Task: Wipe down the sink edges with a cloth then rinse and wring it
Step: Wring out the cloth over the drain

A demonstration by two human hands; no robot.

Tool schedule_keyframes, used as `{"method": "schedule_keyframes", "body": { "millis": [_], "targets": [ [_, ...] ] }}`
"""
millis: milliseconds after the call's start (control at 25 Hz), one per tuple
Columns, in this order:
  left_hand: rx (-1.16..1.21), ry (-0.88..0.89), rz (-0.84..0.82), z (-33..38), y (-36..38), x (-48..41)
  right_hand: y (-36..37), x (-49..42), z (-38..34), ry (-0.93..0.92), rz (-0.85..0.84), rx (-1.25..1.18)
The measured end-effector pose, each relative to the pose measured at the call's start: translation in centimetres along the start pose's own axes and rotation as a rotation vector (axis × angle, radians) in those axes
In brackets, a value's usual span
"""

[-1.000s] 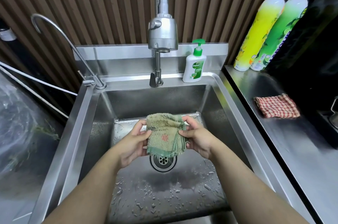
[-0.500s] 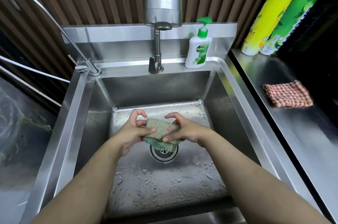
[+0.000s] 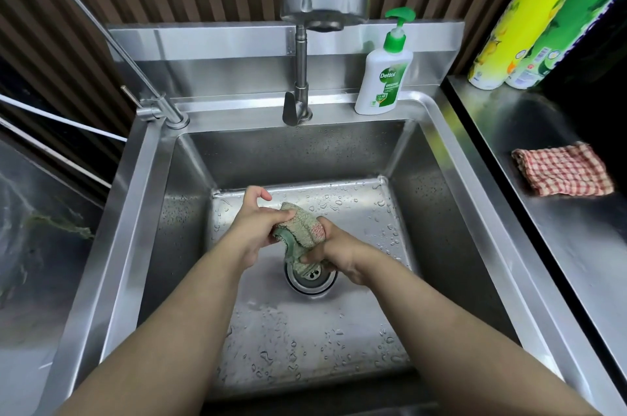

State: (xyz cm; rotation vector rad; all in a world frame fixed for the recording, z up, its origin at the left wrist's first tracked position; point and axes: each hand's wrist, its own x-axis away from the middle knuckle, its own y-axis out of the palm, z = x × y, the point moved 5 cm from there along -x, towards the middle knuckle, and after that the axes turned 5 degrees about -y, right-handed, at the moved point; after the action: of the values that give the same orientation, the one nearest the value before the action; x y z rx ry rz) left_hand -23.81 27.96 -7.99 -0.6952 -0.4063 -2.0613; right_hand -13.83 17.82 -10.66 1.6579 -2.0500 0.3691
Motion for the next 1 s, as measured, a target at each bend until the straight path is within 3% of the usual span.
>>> {"method": "schedule_keyframes", "body": {
  "millis": [120, 200, 240, 320, 400, 480, 560, 600, 680, 840, 920, 1000],
  "targets": [
    [-0.146, 0.007, 0.048, -0.1, -0.4, -0.6, -0.1, -0.5, -0.1, 0.021, 0.061, 0.535],
    [-0.08, -0.062, 0.097, -0.6, -0.2, -0.8, -0.4, -0.7, -0.8, 0.023, 0.225, 1.021],
    [-0.005, -0.11, 0.118, -0.9, 0.0, -0.8, -0.4, -0.9, -1.2, 0.003, 0.268, 1.152],
    [0.112, -0.138, 0.105, -1.1, 0.4, -0.7, -0.7, -1.2, -1.5, -0.01, 0.243, 1.101],
    [0.037, 0.046, 0.055, -0.9, 0.1, -0.6, -1.8, -1.5, -1.2, 0.072, 0.174, 0.681],
    [-0.458, 0.487, 0.063, -0.2, -0.4, 0.2, -2.9, -1.6, -1.2, 0.207, 0.06, 0.382],
    [-1.17, 0.891, 0.094, -1.2, 0.6, 1.4, -3.1, -1.6, -1.2, 0.374, -0.23, 0.356],
    [-1.411, 1.035, 0.151, -2.0, 1.2, 1.8, -2.9, -1.3, -1.2, 0.437, -0.385, 0.366],
    [-1.584, 1.216, 0.269, -2.5, 2.6, 2.3, -2.1, -0.7, -1.4, 0.487, -0.575, 0.386],
    [-1.554, 1.404, 0.302, 0.2, 3.8, 2.4, -0.6, 0.7, -2.4, 0.432, -0.638, 0.425],
    [-1.601, 1.268, 0.224, 1.0, 3.9, 2.1, -0.7, 0.3, -2.8, 0.355, -0.51, 0.587],
    [-1.631, 0.981, 0.111, 0.7, 4.0, 1.6, -0.5, -0.2, -3.2, 0.19, -0.325, 0.892]
  ]
}}
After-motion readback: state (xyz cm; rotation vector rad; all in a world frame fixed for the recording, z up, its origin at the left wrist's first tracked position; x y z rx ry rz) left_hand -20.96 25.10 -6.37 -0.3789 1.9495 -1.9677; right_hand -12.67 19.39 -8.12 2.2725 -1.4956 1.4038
